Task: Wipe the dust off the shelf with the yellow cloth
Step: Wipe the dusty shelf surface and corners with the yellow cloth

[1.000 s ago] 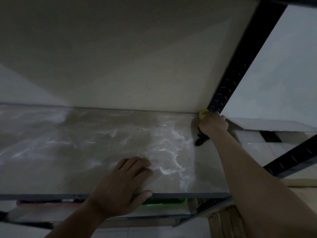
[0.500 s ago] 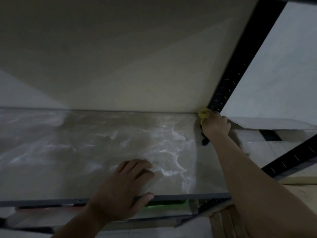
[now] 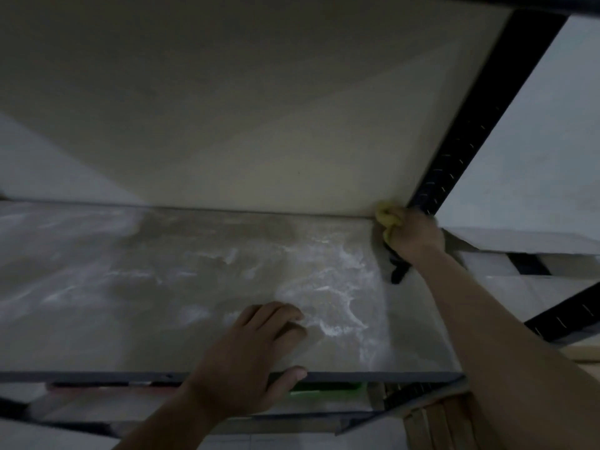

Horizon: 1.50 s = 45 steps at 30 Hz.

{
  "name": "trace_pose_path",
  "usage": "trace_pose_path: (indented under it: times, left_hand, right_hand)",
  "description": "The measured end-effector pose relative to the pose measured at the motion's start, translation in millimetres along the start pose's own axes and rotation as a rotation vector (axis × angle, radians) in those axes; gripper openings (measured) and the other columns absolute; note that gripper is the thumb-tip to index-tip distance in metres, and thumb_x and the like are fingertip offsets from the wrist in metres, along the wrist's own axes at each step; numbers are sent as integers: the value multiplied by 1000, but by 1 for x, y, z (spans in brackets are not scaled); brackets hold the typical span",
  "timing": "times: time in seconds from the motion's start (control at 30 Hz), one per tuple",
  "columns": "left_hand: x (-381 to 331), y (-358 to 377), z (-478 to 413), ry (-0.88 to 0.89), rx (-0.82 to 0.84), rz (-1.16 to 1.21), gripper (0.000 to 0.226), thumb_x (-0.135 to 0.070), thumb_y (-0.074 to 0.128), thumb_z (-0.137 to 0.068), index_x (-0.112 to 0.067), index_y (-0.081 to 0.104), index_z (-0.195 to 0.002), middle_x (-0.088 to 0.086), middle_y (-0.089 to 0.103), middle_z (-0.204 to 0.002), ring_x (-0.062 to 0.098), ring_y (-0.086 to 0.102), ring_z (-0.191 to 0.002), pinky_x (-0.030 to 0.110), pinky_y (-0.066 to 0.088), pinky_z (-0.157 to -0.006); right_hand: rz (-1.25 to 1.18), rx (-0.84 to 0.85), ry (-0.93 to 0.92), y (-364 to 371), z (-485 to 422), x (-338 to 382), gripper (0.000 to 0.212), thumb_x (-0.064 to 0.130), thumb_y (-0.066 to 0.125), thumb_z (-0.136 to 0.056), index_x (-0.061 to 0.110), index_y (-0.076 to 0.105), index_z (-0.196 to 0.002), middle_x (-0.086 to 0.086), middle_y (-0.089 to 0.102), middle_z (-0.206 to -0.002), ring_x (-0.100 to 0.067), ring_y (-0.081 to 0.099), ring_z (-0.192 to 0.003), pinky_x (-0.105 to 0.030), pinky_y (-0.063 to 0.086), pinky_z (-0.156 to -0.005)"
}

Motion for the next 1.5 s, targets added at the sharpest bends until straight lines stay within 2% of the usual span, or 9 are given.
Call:
trace_pose_path:
  times: [0.17,0.33,0.5,0.7,0.83,1.07,1.33,1.4,1.5]
  left_hand:
    - [1,4,2,21,-22,-4,44,-59,54,-101,-25,63,-128,-2,54,-140,20,49,-131,29,33,-106]
    - [3,6,3,7,-4,7,45,-59,53,-103,-25,62,-131,-2,52,-141,22,50,-132,31,34,-105]
    - [4,7,3,11,-17,15,44,-57,55,-103,-24,61,-131,-1,53,-140,22,50,-132,33,35,-106]
    - [5,9,2,15,-9,-4,45,-58,55,-103,-24,63,-132,-1,54,-141,23,50,-134,34,36,-106]
    - [5,7,3,-12,13,14,46,-58,52,-104,-24,64,-133,-1,55,-142,23,50,-135,40,44,-105]
    - [3,6,3,-20,22,0,48,-56,52,-105,-20,66,-135,2,56,-143,26,51,-135,41,43,-106]
    - [0,0,2,-9,7,4,47,-55,52,-104,-21,68,-132,1,58,-140,24,52,-133,41,45,-103]
    - [0,0,2,-10,9,16,47,-55,52,-103,-21,68,-131,0,58,-139,22,50,-132,39,43,-103]
    - [0,1,2,-4,6,28,45,-54,54,-103,-20,66,-131,1,57,-139,23,50,-131,34,36,-105]
  right_hand:
    - [346,-93,-497,18,41,51,31,33,42,-87,31,66,-107,7,64,-118,-24,60,-98,-39,39,-86]
    - [-31,-253,-643,-14,72,79,35,27,67,-64,38,73,-97,14,76,-93,-1,62,-69,11,9,-93]
    - [-67,-46,-152,-1,11,16,44,21,50,-87,26,54,-130,-9,56,-133,-33,52,-117,-41,43,-102]
    - [304,-222,-437,0,46,66,41,34,49,-83,39,63,-120,8,67,-121,-19,68,-91,-30,50,-81]
    - [-63,178,-681,34,68,103,47,15,52,-86,27,60,-130,-2,55,-138,-28,54,-118,-35,41,-103]
    - [32,18,209,5,34,-32,49,26,43,-93,15,40,-141,-8,36,-147,-38,36,-130,-50,29,-109]
    - [57,-11,-506,23,123,36,41,19,44,-91,24,57,-130,-2,47,-140,-27,53,-109,-35,45,-98]
    - [-90,33,-459,11,113,22,29,14,53,-91,22,63,-116,3,56,-117,-13,58,-90,-16,47,-86]
    - [-116,-133,-87,-12,79,-21,33,14,53,-92,19,54,-124,-7,57,-125,-23,59,-97,-33,50,-84]
Point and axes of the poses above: each hand's wrist, its own z-axis away from the middle knuckle, its own y-axis out of the palm, x = y × z, the point moved 8 cm from there along -z, towards the middle knuckle
